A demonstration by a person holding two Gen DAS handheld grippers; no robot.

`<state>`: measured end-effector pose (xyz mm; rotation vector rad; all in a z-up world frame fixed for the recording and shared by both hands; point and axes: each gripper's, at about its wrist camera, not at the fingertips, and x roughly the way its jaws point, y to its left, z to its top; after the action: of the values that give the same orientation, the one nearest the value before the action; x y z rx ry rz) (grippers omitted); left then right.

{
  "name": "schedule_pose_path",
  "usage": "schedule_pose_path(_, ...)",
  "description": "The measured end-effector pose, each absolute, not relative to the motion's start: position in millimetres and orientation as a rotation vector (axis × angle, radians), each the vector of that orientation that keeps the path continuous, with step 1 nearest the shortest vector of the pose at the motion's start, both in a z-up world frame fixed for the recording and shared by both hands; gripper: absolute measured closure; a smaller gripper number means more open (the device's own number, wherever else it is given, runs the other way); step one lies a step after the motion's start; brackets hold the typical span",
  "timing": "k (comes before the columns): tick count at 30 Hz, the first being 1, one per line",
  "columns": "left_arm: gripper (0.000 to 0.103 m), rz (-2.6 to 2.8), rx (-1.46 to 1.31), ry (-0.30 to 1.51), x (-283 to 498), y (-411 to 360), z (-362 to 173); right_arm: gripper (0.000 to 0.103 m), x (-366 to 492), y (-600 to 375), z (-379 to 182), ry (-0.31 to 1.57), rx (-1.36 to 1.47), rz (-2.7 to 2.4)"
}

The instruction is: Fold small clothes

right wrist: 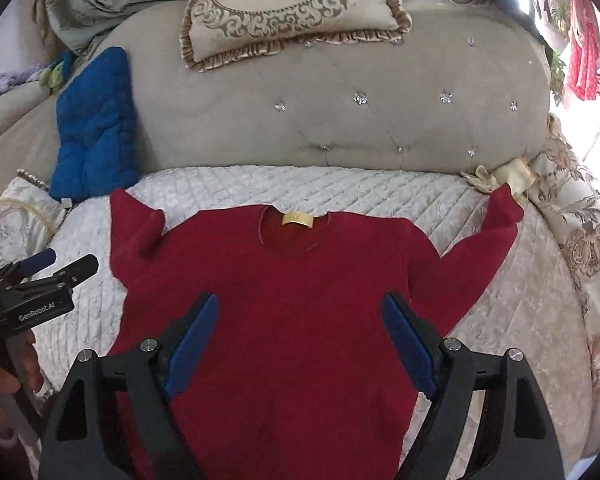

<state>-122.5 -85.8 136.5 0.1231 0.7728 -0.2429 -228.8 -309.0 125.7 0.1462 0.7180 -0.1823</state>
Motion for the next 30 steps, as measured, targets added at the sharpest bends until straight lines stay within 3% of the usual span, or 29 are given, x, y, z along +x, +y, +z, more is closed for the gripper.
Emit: schedule_pose_path(30,0.006,-0.270,0.108,0.833,-90.6,-115.0,98.2,0.037,-186.5,-316.9,74.9,0.796,0.164,-0.215)
